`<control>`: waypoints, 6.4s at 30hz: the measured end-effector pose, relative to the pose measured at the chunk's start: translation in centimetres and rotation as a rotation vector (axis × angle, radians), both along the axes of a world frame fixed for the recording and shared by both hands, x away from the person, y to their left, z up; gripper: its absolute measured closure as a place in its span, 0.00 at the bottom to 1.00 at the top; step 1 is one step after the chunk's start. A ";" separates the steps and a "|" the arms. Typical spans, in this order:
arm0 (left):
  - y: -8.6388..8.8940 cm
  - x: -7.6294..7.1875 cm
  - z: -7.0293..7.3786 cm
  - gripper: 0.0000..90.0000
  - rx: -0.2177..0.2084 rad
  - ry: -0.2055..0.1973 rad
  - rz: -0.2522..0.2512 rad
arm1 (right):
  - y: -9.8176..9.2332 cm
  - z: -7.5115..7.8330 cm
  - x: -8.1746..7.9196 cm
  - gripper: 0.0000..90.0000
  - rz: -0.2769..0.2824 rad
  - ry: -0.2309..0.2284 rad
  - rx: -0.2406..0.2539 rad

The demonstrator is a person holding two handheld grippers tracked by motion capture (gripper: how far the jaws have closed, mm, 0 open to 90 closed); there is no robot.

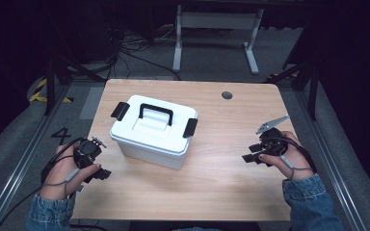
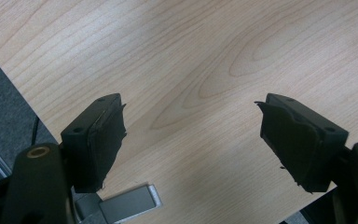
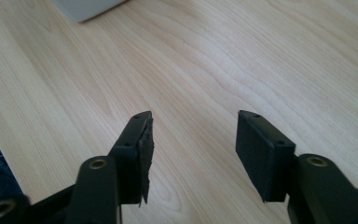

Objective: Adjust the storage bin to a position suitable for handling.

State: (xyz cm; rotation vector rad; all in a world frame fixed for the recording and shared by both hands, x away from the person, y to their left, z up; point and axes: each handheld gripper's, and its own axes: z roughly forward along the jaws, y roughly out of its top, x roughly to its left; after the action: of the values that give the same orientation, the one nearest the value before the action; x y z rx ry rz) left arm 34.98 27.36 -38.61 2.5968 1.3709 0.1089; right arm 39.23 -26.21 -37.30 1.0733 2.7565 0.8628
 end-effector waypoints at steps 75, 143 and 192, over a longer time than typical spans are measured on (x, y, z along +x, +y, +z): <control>1.5 -0.1 -0.1 0.29 -0.080 -0.128 0.024 | 26.7 6.3 10.6 0.82 0.347 -0.126 0.050; 1.2 1.7 -0.1 0.23 -0.076 -0.058 0.007 | 10.8 15.0 8.6 0.94 0.179 -0.245 0.182; 1.3 2.2 -0.6 0.22 -0.053 -0.084 0.026 | -6.6 0.4 12.3 0.94 -0.209 -0.077 0.114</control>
State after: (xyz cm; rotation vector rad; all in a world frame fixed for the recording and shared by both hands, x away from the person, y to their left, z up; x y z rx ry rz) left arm 37.17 28.66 -39.19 2.5023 1.3601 0.1809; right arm 51.54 -32.77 -36.94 1.2897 2.5036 1.0176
